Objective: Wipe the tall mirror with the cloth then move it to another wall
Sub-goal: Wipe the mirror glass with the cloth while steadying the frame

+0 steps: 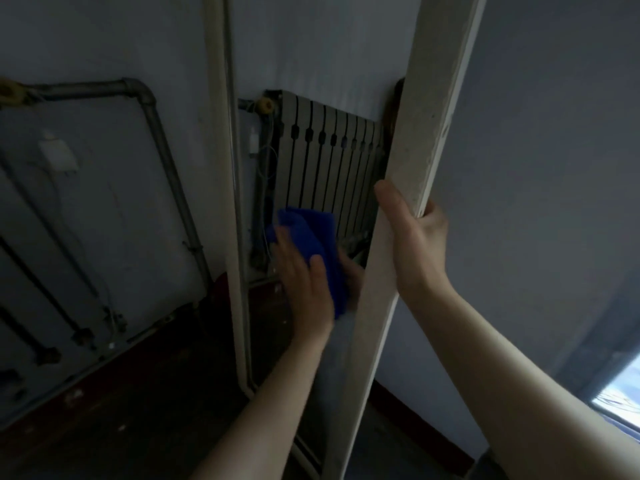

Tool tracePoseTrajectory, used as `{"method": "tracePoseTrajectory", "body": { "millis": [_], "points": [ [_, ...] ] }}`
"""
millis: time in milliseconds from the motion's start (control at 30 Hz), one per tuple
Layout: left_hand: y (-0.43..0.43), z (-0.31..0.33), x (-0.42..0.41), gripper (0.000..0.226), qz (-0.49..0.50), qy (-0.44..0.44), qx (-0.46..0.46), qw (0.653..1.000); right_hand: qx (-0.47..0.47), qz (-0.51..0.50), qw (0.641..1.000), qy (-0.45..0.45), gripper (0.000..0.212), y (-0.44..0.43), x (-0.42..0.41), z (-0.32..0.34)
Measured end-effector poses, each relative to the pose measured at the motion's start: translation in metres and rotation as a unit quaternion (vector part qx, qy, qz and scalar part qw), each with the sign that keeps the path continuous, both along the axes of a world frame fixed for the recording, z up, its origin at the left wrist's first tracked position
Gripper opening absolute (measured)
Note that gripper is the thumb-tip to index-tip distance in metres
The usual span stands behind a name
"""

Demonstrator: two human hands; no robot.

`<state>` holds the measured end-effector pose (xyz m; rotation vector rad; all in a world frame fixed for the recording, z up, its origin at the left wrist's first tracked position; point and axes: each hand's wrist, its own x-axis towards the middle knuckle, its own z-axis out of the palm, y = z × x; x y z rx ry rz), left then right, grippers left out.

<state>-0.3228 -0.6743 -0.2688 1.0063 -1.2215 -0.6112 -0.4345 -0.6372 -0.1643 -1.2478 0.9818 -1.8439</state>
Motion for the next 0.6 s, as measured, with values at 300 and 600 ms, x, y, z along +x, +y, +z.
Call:
{"method": "tracePoseTrajectory", "body": {
  "millis": [300, 600],
  "points": [
    [0.017, 0.005, -0.023, 0.070, 0.001, -0.141, -0.108, 0.984, -0.011, 0.003, 1.000, 0.004, 0.007, 0.003, -0.002, 0.004],
    [-0.031, -0.034, 0.025, 0.056, 0.059, 0.036, 0.035, 0.997, -0.020, -0.008, 1.000, 0.012, 0.015, 0.002, -0.002, 0.003]
  ]
}}
